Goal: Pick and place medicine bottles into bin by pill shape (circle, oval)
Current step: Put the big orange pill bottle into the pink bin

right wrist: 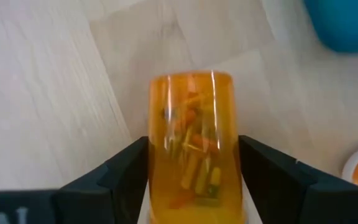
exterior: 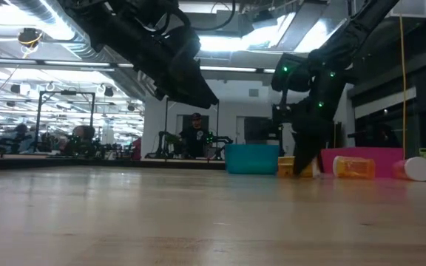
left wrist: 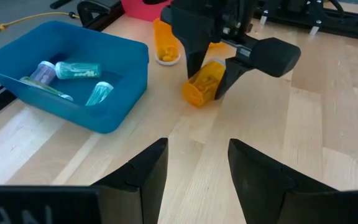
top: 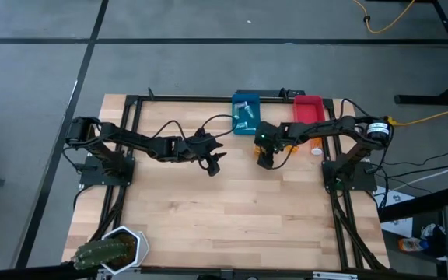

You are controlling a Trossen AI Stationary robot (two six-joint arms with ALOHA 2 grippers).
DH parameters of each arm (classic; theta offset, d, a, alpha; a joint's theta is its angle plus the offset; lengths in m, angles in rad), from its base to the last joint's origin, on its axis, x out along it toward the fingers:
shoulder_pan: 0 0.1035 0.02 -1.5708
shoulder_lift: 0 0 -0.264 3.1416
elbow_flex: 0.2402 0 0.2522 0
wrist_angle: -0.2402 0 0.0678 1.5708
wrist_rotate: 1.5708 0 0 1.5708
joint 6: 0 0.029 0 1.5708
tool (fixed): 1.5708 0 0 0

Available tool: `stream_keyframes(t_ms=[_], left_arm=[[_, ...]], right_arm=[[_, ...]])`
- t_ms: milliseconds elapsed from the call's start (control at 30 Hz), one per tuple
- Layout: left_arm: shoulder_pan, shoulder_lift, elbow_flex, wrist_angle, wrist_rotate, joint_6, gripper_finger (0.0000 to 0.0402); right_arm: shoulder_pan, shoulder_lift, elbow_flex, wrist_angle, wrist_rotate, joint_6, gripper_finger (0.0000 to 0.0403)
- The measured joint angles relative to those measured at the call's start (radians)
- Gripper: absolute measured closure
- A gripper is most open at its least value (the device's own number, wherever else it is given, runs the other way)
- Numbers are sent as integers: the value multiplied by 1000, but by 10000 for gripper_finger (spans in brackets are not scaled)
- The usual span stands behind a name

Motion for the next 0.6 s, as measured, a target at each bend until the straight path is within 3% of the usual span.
stream_keyframes(t_ms=[600], left_arm=[[0, 0, 0, 0, 0, 0, 239]], right_arm=[[0, -4, 3, -4, 8, 78, 214]])
